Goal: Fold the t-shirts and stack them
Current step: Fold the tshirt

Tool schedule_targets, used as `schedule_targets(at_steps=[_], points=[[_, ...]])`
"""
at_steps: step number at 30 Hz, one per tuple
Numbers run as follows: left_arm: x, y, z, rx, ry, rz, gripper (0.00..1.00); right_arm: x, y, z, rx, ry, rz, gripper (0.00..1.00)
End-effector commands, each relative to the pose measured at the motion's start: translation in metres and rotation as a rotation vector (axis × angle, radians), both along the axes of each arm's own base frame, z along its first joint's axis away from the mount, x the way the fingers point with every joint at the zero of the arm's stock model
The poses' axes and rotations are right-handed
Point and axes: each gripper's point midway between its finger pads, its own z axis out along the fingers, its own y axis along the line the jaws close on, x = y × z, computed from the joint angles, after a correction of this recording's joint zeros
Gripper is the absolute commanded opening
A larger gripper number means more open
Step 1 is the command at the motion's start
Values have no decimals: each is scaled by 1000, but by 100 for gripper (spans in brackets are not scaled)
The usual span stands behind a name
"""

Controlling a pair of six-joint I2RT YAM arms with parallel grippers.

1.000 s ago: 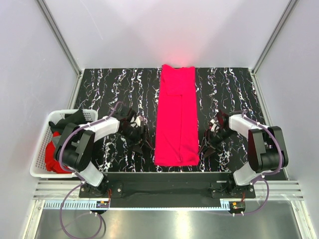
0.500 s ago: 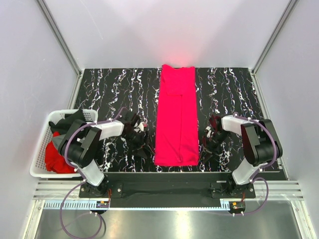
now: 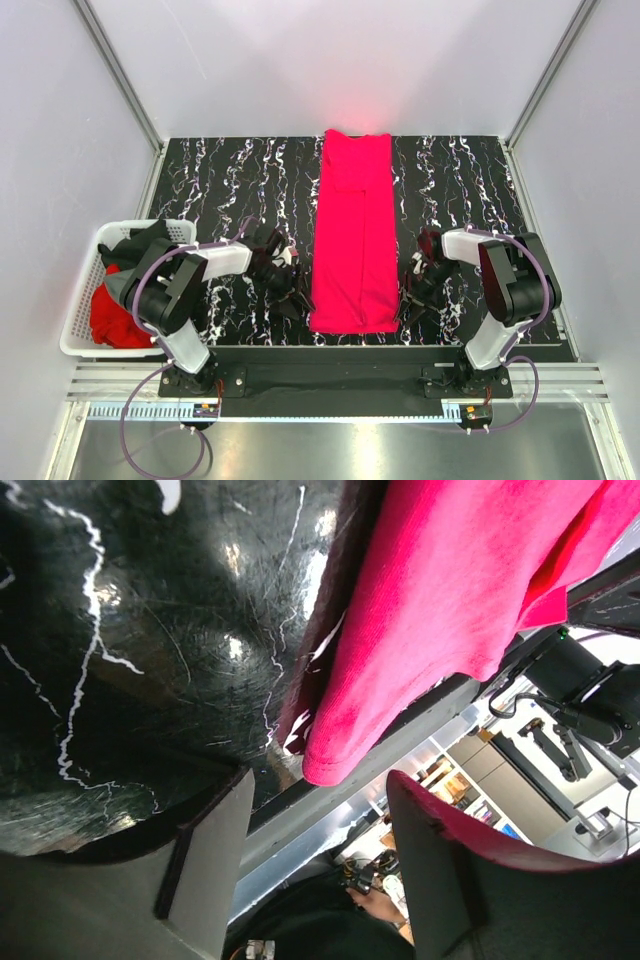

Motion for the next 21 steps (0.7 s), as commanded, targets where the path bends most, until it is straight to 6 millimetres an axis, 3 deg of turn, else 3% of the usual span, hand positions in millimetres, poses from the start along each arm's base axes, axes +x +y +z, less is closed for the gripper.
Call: schedule_targets(at_steps=[1,11,18,21], points=[[2,0,-8,20,-21,-5,60,4,4,-3,-18,25,-27,43],[-17,-5,-13,76,-88,-98,45,-4,9,-8,-44,49,-17,35],[-9,-8,-16,101,-113,-106,44,-5,13,-9,-64,37,21,35],[-6,-12,-18,103,-118,-117,35,-6,13,-9,-71,35,31,31]])
